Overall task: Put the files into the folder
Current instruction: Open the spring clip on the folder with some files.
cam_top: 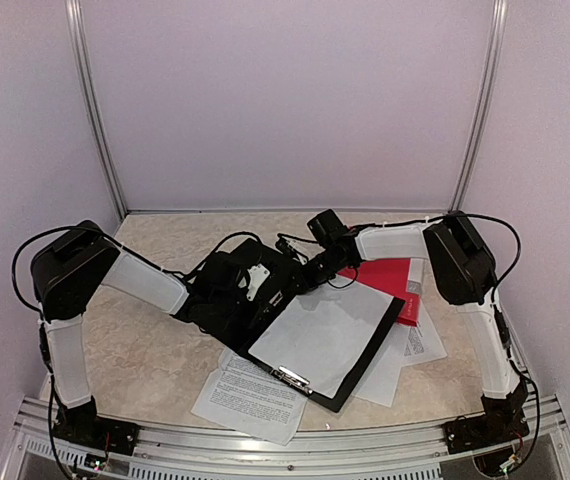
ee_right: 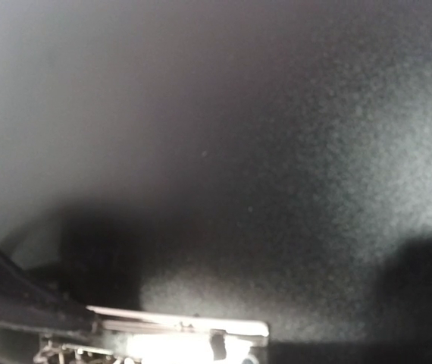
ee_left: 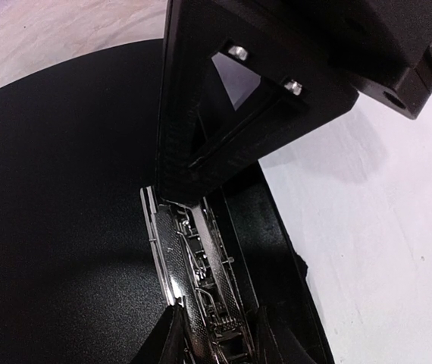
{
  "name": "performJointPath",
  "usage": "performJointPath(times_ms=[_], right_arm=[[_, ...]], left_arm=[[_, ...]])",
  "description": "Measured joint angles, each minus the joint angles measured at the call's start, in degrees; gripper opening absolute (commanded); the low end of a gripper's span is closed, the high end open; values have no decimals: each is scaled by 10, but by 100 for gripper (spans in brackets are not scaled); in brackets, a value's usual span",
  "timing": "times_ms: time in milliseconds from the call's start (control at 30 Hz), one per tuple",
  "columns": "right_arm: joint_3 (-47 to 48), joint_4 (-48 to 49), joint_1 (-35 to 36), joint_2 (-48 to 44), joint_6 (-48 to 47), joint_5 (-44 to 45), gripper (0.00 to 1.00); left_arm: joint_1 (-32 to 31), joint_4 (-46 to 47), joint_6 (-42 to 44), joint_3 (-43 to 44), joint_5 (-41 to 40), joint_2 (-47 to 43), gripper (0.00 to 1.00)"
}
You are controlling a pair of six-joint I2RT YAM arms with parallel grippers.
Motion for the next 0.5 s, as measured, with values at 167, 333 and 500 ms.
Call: performJointPath(times_ms=[167,333,500], right_arm=[[-2,4,0,-3,-2,-3,0],[-15,19,2,-16,-7,-3,0],[-45,40,3,-38,-7,5,0]], left_arm=[[0,0,0,0,0,0,29],[0,0,0,0,-1,0,29],[0,0,-3,0,-1,0,31]])
